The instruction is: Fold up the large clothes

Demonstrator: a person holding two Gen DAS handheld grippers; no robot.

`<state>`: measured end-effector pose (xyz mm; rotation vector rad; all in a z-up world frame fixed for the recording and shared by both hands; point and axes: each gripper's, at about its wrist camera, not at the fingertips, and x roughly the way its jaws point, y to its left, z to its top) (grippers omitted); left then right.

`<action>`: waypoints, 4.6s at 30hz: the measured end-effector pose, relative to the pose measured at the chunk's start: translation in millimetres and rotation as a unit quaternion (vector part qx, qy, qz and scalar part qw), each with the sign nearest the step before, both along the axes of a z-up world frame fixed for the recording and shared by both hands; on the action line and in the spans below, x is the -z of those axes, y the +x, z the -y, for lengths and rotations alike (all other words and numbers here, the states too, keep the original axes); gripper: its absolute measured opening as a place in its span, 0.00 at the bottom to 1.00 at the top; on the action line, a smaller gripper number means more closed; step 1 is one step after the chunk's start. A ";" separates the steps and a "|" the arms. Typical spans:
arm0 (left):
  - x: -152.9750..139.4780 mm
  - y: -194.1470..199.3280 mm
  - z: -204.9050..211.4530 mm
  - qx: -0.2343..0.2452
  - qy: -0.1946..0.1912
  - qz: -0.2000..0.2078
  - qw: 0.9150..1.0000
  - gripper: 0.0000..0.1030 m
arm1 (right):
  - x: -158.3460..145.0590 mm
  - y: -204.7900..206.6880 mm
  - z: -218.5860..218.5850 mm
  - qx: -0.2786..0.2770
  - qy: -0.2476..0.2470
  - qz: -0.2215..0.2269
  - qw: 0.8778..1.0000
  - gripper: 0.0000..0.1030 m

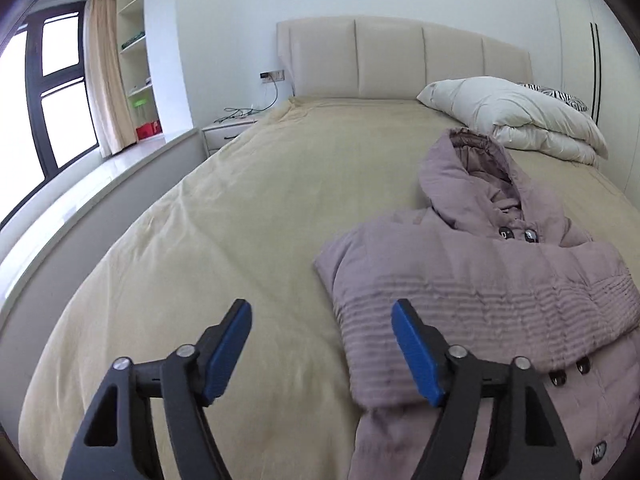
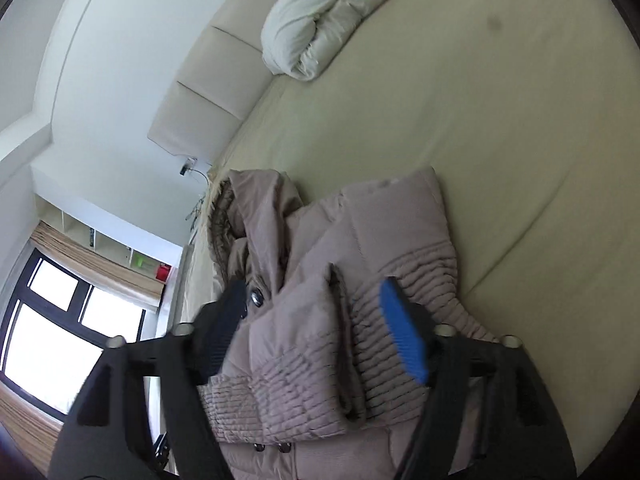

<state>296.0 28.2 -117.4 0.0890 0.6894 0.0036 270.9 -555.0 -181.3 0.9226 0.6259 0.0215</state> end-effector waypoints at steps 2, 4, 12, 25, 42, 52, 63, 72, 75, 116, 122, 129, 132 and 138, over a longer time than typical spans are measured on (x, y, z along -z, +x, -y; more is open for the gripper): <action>3.0 24.8 9.6 0.016 0.002 -0.020 1.000 0.29 | -20.0 1.1 -24.2 -0.031 -0.033 0.030 0.999 0.82; 11.3 40.2 23.6 0.028 0.018 -0.028 0.999 0.23 | -32.7 10.5 -58.5 -0.100 -0.076 0.031 0.992 0.82; 79.0 39.0 52.7 0.055 0.100 -0.068 0.991 0.10 | 12.3 45.1 -114.8 -0.174 -0.163 -0.046 0.970 0.70; 52.6 30.3 48.8 0.062 0.095 -0.065 0.991 0.14 | 27.4 44.8 -176.0 -0.205 -0.362 -0.088 0.905 0.72; -13.3 235.2 155.7 0.075 -0.006 -0.081 0.994 0.85 | 45.2 32.0 -132.4 -0.136 -0.251 0.041 0.958 0.72; 36.2 314.5 177.1 0.062 -0.078 -0.159 0.982 0.41 | -5.8 59.7 -95.1 -0.138 -0.198 0.049 0.969 0.73; 3.0 248.1 159.0 0.106 -0.106 -0.045 0.988 0.10 | -33.9 247.4 -116.6 -0.165 -0.288 -0.030 0.943 0.74; -16.4 187.0 150.6 0.158 -0.063 0.035 0.985 0.09 | -7.1 354.3 -158.9 -0.145 -0.302 -0.107 0.936 0.50; -23.1 171.0 136.9 0.155 -0.099 0.043 0.982 0.09 | -22.5 350.5 -163.4 -0.150 -0.308 -0.091 0.935 0.17; 52.3 48.0 135.2 0.166 -0.120 -0.108 0.973 0.45 | 13.7 102.1 -179.7 -0.217 -0.336 -0.071 0.914 0.62; 10.2 23.3 103.7 0.136 -0.181 -0.054 0.973 0.44 | 28.2 81.1 -180.8 -0.221 -0.371 -0.062 0.900 0.62; 2.7 17.7 115.1 0.166 -0.163 -0.014 0.973 0.44 | -46.8 82.4 -181.8 -0.167 -0.385 0.045 0.907 0.62; 39.8 27.8 123.3 0.165 -0.149 -0.071 0.972 0.44 | -30.9 109.9 -198.5 -0.199 -0.396 0.022 0.896 0.62; 46.1 24.9 121.8 0.167 -0.154 -0.064 0.972 0.44 | 32.2 134.3 -208.3 -0.252 -0.416 -0.041 0.873 0.62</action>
